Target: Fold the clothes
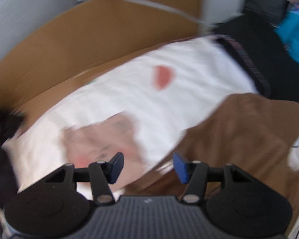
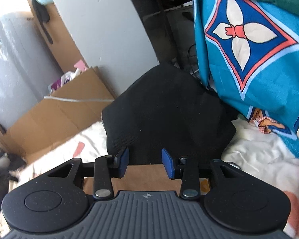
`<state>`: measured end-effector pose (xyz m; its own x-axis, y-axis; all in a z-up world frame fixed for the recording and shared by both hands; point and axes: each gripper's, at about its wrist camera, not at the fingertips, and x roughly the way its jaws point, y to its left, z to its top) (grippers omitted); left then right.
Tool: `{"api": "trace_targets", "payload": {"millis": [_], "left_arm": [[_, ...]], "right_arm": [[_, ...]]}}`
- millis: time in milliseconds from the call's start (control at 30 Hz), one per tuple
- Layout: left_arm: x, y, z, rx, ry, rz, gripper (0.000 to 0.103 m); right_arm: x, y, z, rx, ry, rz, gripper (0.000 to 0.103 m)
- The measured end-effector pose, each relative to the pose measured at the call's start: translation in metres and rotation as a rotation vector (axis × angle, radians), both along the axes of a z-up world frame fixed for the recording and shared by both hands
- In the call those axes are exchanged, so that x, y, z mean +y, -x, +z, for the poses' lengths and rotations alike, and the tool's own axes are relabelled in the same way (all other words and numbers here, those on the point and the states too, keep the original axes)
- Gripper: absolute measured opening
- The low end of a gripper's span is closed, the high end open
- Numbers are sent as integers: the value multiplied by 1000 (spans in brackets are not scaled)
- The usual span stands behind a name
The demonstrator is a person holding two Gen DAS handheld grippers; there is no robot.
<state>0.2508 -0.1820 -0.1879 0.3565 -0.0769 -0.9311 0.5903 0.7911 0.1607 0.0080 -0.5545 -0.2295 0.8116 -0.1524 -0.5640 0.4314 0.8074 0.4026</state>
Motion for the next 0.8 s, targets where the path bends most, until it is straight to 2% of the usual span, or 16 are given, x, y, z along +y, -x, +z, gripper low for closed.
{"api": "trace_targets", "payload": {"millis": [100, 133, 200, 267, 333, 467, 667, 767, 800], "left_arm": [[46, -6, 15, -28, 38, 127, 58], [60, -7, 18, -48, 49, 189, 59], [89, -7, 16, -55, 89, 313, 59], [114, -3, 8, -60, 123, 383, 59], [132, 0, -7, -70, 100, 396, 59], [171, 1, -34, -11, 66, 466, 58], [203, 10, -67, 15, 44, 466, 54], [213, 16, -84, 29, 42, 487, 37], [216, 17, -88, 33, 47, 497, 24]], "right_arm": [[7, -10, 4, 26, -16, 75, 44], [10, -10, 9, 22, 0, 115, 48], [19, -11, 16, 30, 48, 191, 57], [25, -12, 18, 51, 73, 225, 58], [29, -15, 18, 63, 74, 221, 58], [46, -24, 15, 54, 96, 242, 58], [76, -44, 0, 65, 79, 306, 58], [89, -56, -7, 76, 88, 345, 58], [91, -59, -10, 77, 90, 352, 58]]}}
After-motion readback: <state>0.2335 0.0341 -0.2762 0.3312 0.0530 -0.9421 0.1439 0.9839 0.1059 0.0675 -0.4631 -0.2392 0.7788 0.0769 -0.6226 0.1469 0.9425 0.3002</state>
